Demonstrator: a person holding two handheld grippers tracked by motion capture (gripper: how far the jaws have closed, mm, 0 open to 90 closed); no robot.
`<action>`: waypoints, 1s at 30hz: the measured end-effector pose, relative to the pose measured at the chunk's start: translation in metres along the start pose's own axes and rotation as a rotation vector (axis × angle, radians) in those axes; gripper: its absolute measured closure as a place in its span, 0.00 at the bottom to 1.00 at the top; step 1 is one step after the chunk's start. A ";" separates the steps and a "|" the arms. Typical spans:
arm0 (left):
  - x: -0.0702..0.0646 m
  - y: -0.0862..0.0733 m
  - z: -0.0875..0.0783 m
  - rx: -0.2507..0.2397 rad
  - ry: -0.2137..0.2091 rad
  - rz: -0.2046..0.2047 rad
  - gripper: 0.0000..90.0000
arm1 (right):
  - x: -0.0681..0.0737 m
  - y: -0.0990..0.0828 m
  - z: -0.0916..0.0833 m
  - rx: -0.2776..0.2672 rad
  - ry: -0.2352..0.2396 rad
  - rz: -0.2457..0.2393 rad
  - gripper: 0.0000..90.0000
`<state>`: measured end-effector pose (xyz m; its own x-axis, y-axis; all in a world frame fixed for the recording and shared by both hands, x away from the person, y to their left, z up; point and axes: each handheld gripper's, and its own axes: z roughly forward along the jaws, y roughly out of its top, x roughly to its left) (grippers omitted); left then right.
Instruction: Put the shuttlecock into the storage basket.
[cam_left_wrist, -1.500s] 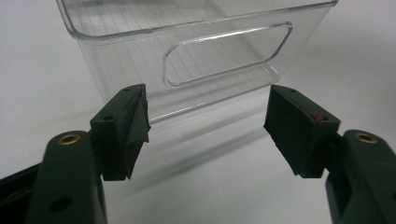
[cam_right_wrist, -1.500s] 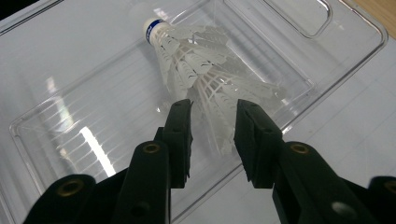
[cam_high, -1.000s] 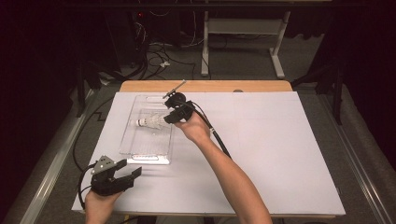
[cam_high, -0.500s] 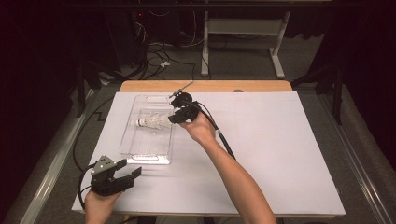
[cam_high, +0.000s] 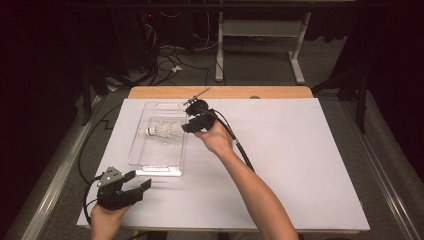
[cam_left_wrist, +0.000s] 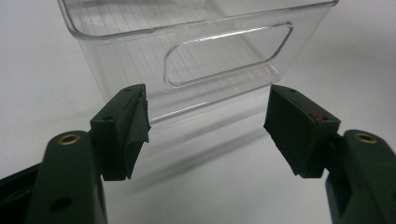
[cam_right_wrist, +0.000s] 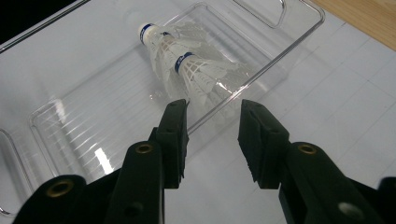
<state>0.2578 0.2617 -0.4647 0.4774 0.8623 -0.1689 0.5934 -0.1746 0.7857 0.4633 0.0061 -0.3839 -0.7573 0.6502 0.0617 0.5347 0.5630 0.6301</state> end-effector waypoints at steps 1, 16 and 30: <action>0.000 0.000 0.000 0.000 0.000 0.000 0.35 | 0.000 0.000 0.000 0.000 0.000 0.004 0.70; 0.001 0.000 0.000 0.002 0.001 -0.001 0.35 | -0.012 -0.012 -0.009 -0.013 0.000 0.030 0.70; 0.001 0.000 0.000 -0.002 0.002 -0.004 0.35 | -0.025 -0.025 -0.018 -0.028 -0.008 0.059 0.70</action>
<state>0.2577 0.2626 -0.4648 0.4736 0.8640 -0.1711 0.5941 -0.1700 0.7862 0.4619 -0.0334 -0.3876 -0.7218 0.6859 0.0927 0.5673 0.5095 0.6470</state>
